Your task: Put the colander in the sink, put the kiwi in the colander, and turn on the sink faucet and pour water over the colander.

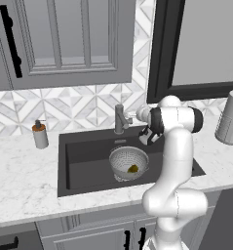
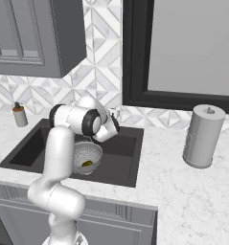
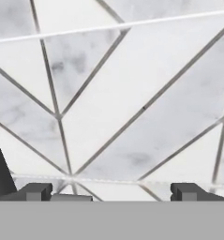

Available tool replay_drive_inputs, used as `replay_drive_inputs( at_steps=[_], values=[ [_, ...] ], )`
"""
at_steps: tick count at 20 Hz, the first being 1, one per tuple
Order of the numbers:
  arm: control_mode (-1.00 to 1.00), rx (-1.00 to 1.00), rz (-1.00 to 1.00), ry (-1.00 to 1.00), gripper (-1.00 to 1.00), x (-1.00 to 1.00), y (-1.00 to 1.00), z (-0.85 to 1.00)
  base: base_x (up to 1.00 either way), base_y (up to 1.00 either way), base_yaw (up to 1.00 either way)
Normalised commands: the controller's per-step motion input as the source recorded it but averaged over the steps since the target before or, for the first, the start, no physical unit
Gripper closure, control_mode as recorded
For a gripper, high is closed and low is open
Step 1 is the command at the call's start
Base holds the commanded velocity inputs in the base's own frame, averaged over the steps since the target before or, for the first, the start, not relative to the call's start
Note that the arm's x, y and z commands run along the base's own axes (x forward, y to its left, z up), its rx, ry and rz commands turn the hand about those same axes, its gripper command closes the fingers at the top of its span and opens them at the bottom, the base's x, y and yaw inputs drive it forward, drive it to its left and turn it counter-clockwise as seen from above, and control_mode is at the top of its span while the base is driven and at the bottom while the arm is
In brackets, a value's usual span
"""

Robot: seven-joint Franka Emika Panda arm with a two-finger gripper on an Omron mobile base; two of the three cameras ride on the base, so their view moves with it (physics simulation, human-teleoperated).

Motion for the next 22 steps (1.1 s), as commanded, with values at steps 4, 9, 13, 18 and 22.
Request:
replay_drive_inputs(
  at_steps=[4, 9, 13, 18, 22],
  values=[
    [-1.0, 0.0, 0.0, 0.0, -1.0, 0.0, 0.04, -0.04, 0.0, 0.0, 0.0],
    [-1.0, 0.0, 0.0, 0.0, -1.0, 0.0, 0.0, -0.07, 0.0, 0.0, 0.0],
    [-1.0, 0.0, 0.0, 0.0, -1.0, 0.0, 0.0, -0.01, 0.0, 0.0, 0.0],
    [-1.0, 0.0, 0.0, 0.0, -1.0, 0.0, -0.21, 0.0, 0.0, 0.0, 0.0],
    [-1.0, 0.0, 0.0, 0.0, -1.0, 0.0, -0.42, 0.0, 0.0, 0.0, 0.0]
  ],
)
